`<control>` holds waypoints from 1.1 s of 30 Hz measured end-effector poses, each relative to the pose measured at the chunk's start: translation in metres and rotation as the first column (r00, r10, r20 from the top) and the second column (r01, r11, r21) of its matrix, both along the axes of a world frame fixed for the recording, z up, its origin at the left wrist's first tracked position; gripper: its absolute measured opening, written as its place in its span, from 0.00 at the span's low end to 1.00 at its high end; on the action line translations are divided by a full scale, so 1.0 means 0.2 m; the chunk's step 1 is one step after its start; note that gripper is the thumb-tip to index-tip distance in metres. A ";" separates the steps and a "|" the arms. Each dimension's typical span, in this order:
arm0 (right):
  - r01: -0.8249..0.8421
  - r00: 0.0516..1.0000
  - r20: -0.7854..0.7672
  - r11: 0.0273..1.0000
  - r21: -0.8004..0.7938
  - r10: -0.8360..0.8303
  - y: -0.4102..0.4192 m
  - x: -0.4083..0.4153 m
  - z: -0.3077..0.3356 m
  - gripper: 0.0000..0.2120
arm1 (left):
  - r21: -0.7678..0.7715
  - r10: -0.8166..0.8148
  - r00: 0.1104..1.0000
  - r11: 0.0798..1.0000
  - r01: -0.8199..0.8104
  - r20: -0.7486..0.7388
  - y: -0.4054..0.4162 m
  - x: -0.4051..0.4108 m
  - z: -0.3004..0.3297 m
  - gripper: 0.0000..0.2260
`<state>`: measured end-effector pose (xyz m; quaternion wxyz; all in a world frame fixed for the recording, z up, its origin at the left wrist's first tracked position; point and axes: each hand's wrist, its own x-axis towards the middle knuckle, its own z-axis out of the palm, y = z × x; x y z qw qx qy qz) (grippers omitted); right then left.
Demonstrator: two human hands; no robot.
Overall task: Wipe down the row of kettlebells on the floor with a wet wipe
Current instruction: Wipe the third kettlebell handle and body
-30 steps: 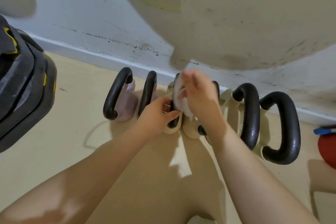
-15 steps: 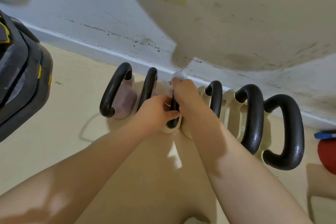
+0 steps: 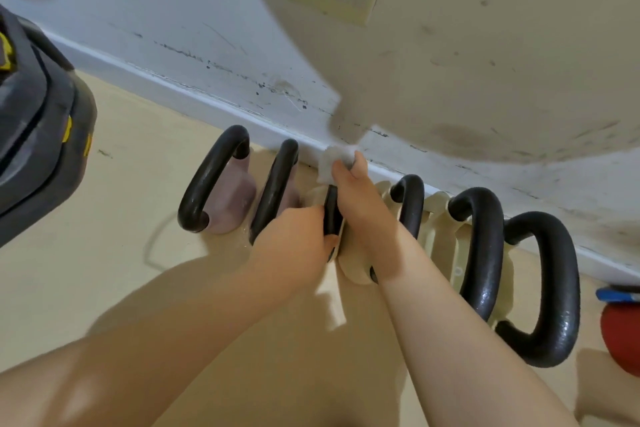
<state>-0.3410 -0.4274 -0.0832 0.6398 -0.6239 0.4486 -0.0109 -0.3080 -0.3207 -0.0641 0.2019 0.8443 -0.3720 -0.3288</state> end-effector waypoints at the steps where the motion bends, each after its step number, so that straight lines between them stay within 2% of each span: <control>1: 0.089 0.996 -0.028 0.989 0.121 -0.087 -0.02 0.02 0.00 0.20 | 0.022 0.005 1.000 1.000 -0.005 -0.001 -0.01 0.00 0.00 0.06; 3: 0.224 0.972 -0.122 0.939 0.261 -0.199 -0.09 0.09 0.02 0.20 | 0.089 -0.005 1.000 0.996 0.006 -0.017 -0.03 0.02 0.01 0.07; 6: 0.202 0.971 -0.166 0.961 0.188 -0.172 -0.12 0.14 0.00 0.18 | 0.121 -0.012 1.000 0.993 0.015 -0.028 -0.04 0.04 0.00 0.07; 8: 0.172 0.982 -0.100 0.973 0.152 -0.158 -0.07 0.12 -0.02 0.14 | 0.115 -0.023 0.999 0.993 0.026 -0.022 -0.05 0.04 0.00 0.08; 11: 0.051 0.998 -0.030 0.996 0.075 -0.049 -0.10 0.08 -0.05 0.13 | 0.123 -0.030 0.999 0.992 0.033 -0.025 -0.05 0.04 0.01 0.09; 13: -0.091 0.991 -0.095 0.996 -0.016 0.089 -0.17 0.14 -0.01 0.10 | 0.107 0.002 0.999 0.994 0.003 -0.053 -0.05 0.06 0.01 0.08; 15: -0.257 0.954 -0.176 0.964 -0.070 0.242 -0.25 0.19 0.02 0.09 | 0.067 0.076 0.983 0.996 -0.066 -0.168 -0.03 0.06 0.01 0.06; 16: -0.410 0.895 -0.252 0.901 -0.141 0.368 -0.27 0.20 0.04 0.10 | 0.046 0.119 0.962 0.993 -0.111 -0.247 -0.02 0.06 0.01 0.06; 17: -0.602 0.785 -0.354 0.762 -0.238 0.509 -0.27 0.20 0.07 0.12 | 0.030 0.156 0.935 0.988 -0.154 -0.319 0.00 0.06 0.02 0.06; 18: -0.741 0.670 -0.439 0.578 -0.341 0.599 -0.26 0.19 0.08 0.15 | 0.017 0.182 0.913 0.982 -0.189 -0.365 0.01 0.05 0.01 0.07; 19: -0.808 0.586 -0.495 0.416 -0.418 0.642 -0.25 0.17 0.10 0.18 | 0.005 0.200 0.902 0.977 -0.215 -0.383 0.02 0.05 0.00 0.08; 21: -0.870 0.453 -0.603 0.178 -0.459 0.656 -0.22 0.16 0.12 0.21 | -0.009 0.220 0.898 0.970 -0.241 -0.380 0.02 0.04 -0.01 0.08; 22: -0.878 0.418 -0.637 0.107 -0.467 0.648 -0.23 0.15 0.10 0.22 | -0.014 0.221 0.898 0.970 -0.244 -0.380 0.02 0.03 -0.01 0.08; 23: -0.866 0.419 -0.632 0.078 -0.493 0.652 -0.25 0.16 0.09 0.22 | -0.019 0.222 0.897 0.969 -0.248 -0.383 0.02 0.03 -0.02 0.07; 26: -0.771 0.521 -0.574 0.059 -0.634 0.631 -0.24 0.15 0.02 0.21 | -0.023 0.238 0.892 0.963 -0.267 -0.385 0.03 0.04 -0.04 0.08; 29: -0.733 0.445 -0.574 -0.088 -0.675 0.688 -0.16 0.07 0.03 0.22 | -0.018 0.225 0.902 0.968 -0.249 -0.369 0.04 0.04 -0.02 0.08; 30: -0.751 0.457 -0.534 -0.014 -0.661 0.712 -0.17 0.06 0.03 0.21 | -0.026 0.215 0.903 0.970 -0.242 -0.371 0.03 0.04 -0.02 0.08; 31: -0.717 0.551 -0.439 0.133 -0.685 0.709 -0.19 0.05 0.03 0.19 | -0.034 0.205 0.905 0.972 -0.234 -0.373 0.03 0.03 -0.02 0.08; 32: -0.654 0.678 -0.358 0.305 -0.692 0.642 -0.24 0.04 0.02 0.18 | -0.041 0.193 0.909 0.974 -0.224 -0.370 0.03 0.03 -0.01 0.08; 33: -0.575 0.787 -0.323 0.434 -0.694 0.525 -0.28 0.04 0.00 0.18 | -0.050 0.182 0.914 0.976 -0.214 -0.362 0.03 0.02 -0.01 0.08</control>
